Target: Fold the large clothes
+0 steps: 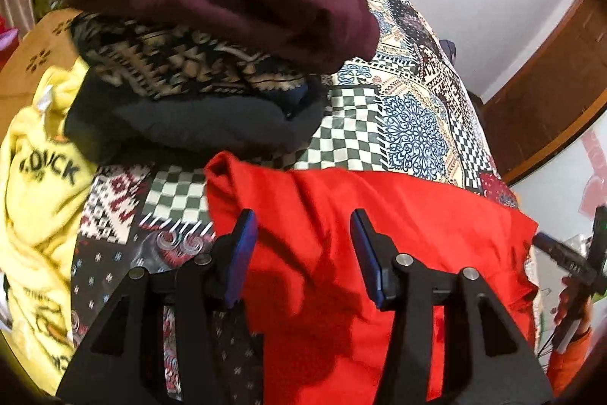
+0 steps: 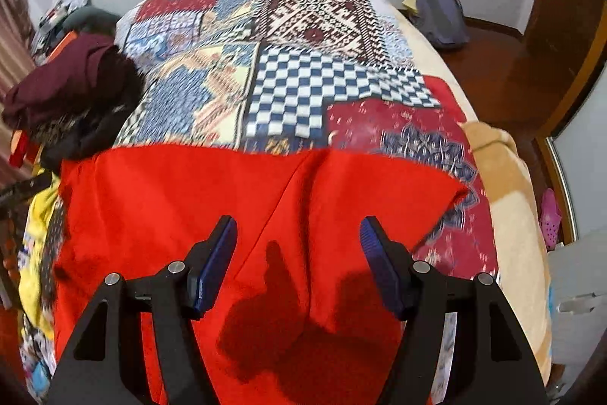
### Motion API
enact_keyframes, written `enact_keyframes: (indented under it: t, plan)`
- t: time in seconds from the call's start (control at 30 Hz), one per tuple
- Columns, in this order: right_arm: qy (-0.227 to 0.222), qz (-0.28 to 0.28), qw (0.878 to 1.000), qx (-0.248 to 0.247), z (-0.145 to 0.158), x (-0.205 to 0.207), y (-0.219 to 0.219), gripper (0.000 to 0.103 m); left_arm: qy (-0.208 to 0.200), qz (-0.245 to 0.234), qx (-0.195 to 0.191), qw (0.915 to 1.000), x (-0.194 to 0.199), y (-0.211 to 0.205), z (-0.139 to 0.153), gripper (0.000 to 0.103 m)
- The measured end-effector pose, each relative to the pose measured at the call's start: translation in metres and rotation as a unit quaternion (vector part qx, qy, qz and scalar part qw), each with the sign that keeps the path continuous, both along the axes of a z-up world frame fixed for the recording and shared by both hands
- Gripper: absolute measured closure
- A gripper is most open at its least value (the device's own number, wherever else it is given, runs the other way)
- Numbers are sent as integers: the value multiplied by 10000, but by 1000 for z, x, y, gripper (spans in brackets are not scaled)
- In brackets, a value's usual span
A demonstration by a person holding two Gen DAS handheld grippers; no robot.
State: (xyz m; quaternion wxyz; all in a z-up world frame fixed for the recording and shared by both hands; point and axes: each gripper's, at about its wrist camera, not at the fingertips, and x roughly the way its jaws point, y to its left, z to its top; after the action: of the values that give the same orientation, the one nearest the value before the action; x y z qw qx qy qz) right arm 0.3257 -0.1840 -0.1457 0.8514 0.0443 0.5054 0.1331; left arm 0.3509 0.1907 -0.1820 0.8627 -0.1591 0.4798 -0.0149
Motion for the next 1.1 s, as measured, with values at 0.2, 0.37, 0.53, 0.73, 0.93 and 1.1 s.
enact_keyframes:
  t: [0.2,0.37,0.53,0.73,0.93,1.1]
  plan:
    - [340,-213,9986,-343,-37,28,-4,39,312,219,510,9980,18,-4,-33,53]
    - [519,-509,9968,-326,-63,29,-33,39,602,637,946,9916,13,18,-64,53]
    - [578,-753,9954,-148,-63,19,-63,37,921,832,1217,9848,-4,43,-87,53]
    - [608,-1071,9924,-36,-51,1,-81,34,875,807,1191,9857,-30,52,-74,53]
    - [528,-1170,9917,-53,-31,-14,-89,34,629,755,369,9945,-52,54,-45,52]
    - [466,-1077,9928,257,-23,-21,-92,34,318,738,-620,9948,-58,49,-36,23]
